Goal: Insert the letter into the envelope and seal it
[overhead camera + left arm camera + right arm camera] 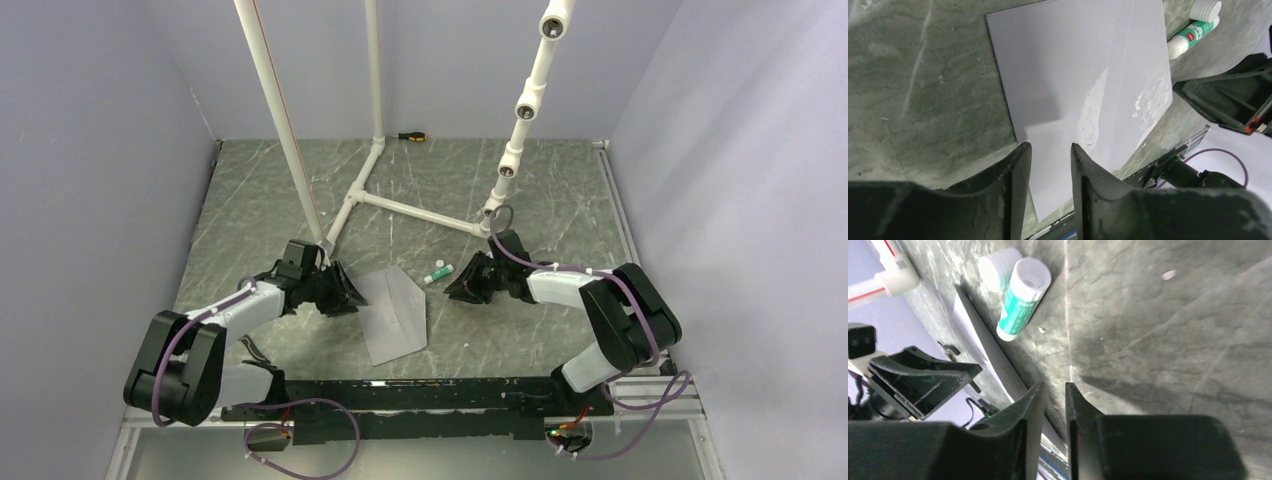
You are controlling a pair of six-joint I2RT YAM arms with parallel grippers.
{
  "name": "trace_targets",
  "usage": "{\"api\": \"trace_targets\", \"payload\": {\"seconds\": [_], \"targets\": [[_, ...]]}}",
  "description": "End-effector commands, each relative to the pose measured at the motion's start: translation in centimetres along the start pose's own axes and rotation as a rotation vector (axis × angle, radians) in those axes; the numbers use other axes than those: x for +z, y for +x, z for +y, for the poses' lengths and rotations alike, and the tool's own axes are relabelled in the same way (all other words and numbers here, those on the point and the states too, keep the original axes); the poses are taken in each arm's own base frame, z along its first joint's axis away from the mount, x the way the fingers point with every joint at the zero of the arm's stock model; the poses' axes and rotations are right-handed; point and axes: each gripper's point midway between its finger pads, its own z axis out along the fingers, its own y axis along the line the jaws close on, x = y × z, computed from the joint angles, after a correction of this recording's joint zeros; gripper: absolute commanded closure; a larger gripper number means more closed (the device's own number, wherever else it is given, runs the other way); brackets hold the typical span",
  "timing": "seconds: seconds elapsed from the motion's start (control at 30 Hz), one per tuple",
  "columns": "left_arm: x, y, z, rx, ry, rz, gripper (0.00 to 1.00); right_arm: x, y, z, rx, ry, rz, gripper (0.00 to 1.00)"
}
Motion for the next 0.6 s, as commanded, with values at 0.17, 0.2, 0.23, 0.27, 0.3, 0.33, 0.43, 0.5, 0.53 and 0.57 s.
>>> {"api": "trace_targets", "payload": {"seconds": [0.17,0.2,0.23,0.27,0.3,0.33,0.43,0.5,0.53,0.57], "targets": [[-0.7,-1.1,-2.3,0.038,0.089,-0.042,0.81,1.2,2.8,3.3,-0.256,-0.056,0.021,0.81],[-0.6,-1.1,-2.1,0.034,0.086,-0.039,0.81,1.6,3.1,3.7,-0.28,-0.055,0.026,0.81],[-0.5,-1.0,-2.0,0.026,0.084,-0.033,0.82,2.0,3.3,4.1,-0.302,-0.056,0.031,0.81],[-0.2,-0.8,-1.8,0.016,0.08,-0.026,0.82,2.3,3.6,4.6,-0.325,-0.061,0.035,0.81],[0.1,-0.6,-1.5,0.007,0.078,-0.019,0.83,2.6,3.7,5.2,-0.349,-0.069,0.034,0.81],[0.4,-0.5,-1.2,-0.003,0.074,-0.011,0.84,2.8,4.0,5.6,-0.373,-0.079,0.036,0.81],[1.1,0.0,-0.2,-0.034,0.035,0.01,0.87,3.4,4.8,7.2,-0.447,-0.105,0.044,0.81],[1.4,0.2,0.4,-0.054,0.016,0.019,0.88,3.8,5.4,8.1,-0.497,-0.119,0.053,0.81],[1.5,0.4,0.6,-0.063,0.008,0.022,0.89,4.0,5.7,8.4,-0.523,-0.121,0.057,0.81],[1.6,0.5,0.8,-0.071,0.001,0.027,0.9,4.2,5.9,8.6,-0.554,-0.116,0.058,0.81]]}}
